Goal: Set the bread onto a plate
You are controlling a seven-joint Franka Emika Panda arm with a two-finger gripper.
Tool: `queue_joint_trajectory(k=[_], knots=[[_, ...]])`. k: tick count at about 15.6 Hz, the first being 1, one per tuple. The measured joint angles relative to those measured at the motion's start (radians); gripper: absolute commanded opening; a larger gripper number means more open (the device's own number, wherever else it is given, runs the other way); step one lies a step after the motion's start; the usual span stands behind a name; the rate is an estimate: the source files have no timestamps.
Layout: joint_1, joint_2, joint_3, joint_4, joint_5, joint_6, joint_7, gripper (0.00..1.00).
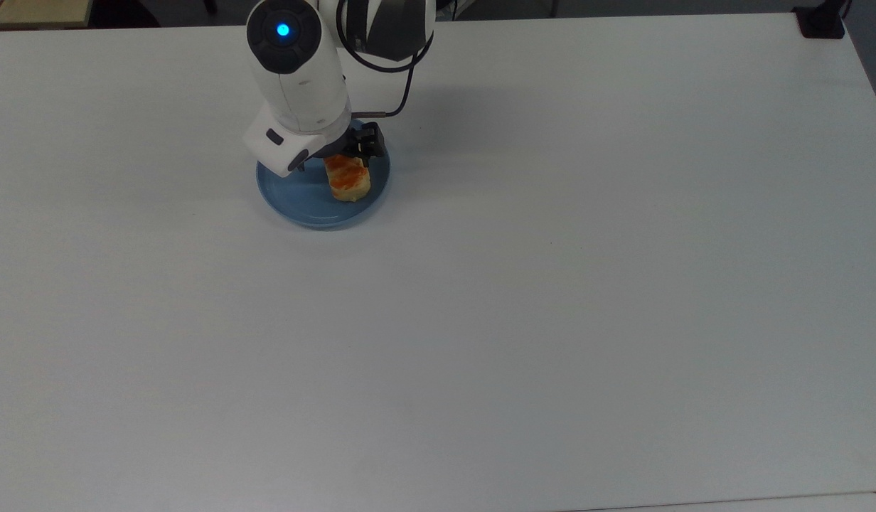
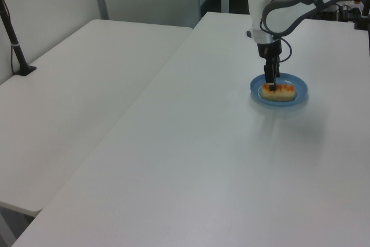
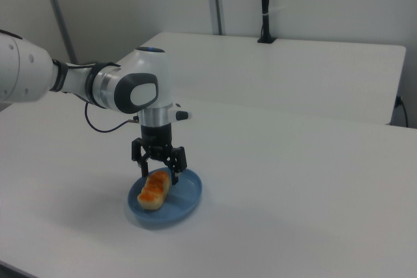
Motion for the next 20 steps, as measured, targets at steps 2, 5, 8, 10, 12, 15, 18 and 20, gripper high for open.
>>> queue_joint_trajectory(k=[2,5,8,10,12,15,18,20], knots=[[-0.008,-0.019,-0.001,0.019,0.0,0.003,0.051,1.0],[-0.029,-0.09,0.004,0.094,0.0,0.004,0.12,1.0],[-0.107,-0.204,0.08,0.136,-0.021,-0.026,0.13,1.0],[-0.168,-0.282,0.157,0.136,-0.067,-0.092,0.131,1.0],[-0.21,-0.328,0.215,0.135,-0.085,-0.117,0.134,1.0],[-0.265,-0.341,0.27,0.142,-0.085,-0.125,0.135,1.0],[-0.29,-0.337,0.282,0.169,-0.085,-0.194,0.134,1.0],[-0.29,-0.325,0.282,0.194,-0.082,-0.229,0.134,1.0]])
